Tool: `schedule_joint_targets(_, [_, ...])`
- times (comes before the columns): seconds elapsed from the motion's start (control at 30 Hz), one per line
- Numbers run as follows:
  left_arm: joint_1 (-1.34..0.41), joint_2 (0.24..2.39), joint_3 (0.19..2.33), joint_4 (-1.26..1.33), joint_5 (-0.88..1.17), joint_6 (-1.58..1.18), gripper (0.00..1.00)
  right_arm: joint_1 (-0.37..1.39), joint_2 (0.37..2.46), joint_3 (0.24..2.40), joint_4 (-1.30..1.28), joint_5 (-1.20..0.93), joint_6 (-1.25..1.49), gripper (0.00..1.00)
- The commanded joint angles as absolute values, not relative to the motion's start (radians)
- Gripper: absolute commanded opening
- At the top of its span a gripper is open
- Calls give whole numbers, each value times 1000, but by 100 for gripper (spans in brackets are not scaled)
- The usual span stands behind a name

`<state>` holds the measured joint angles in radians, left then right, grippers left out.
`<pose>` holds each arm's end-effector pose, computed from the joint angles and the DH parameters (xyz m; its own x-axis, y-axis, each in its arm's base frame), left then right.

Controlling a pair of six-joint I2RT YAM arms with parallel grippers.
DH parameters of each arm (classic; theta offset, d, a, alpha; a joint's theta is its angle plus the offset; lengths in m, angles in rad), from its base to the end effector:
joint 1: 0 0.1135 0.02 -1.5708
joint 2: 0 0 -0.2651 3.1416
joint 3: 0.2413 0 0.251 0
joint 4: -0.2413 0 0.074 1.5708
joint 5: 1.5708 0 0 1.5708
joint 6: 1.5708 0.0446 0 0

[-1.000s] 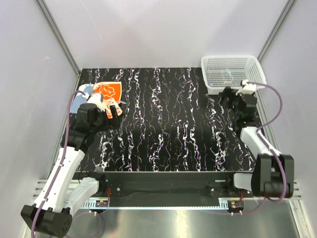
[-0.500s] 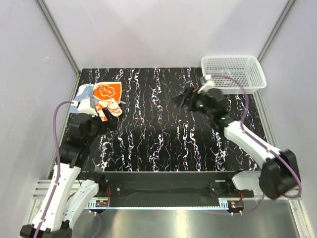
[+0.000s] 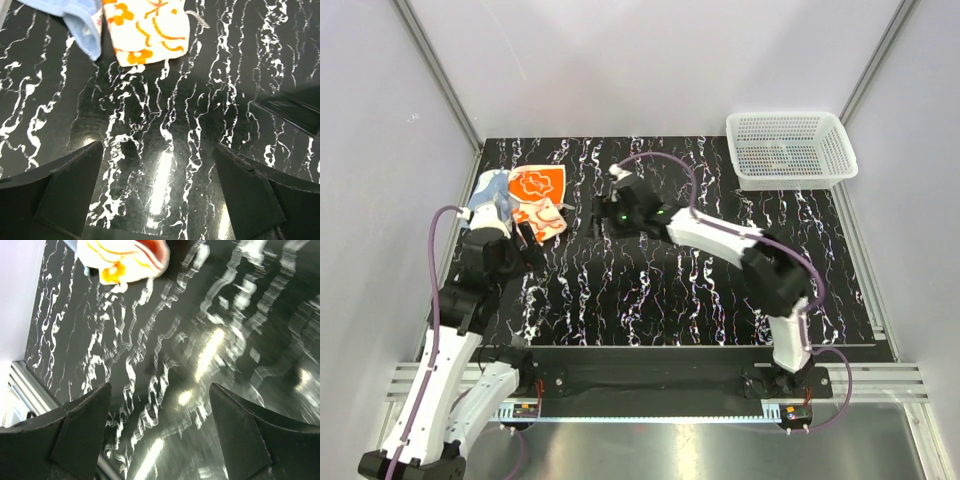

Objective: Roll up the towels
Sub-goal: Grab a towel with the right arm

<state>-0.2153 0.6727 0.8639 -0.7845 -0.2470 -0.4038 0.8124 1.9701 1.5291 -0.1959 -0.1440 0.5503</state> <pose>0.1369 -0.0188 0.3183 -0.5058 -0.2794 -0.8161 -0.2062 0.9578 -0.2001 0.3145 0.3413 0.2377 -0.7658 -0.0558 -0.6406 -0.4661 0.7345 0.4932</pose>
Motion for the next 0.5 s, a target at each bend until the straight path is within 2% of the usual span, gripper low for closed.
schedule_joint_targets(0.0, [-219,623,865,-781,-291,-407,99,827,2125,1695,-140,-170,526,86])
schedule_joint_targets(0.2, [-219,621,844,-761,-282,-408,99,827,2377,1963,-19,-253,560,87])
schedule_joint_targets(0.47, [-221,620,836,-755,-267,-410,98,845,2681,2345,-31,-288,609,87])
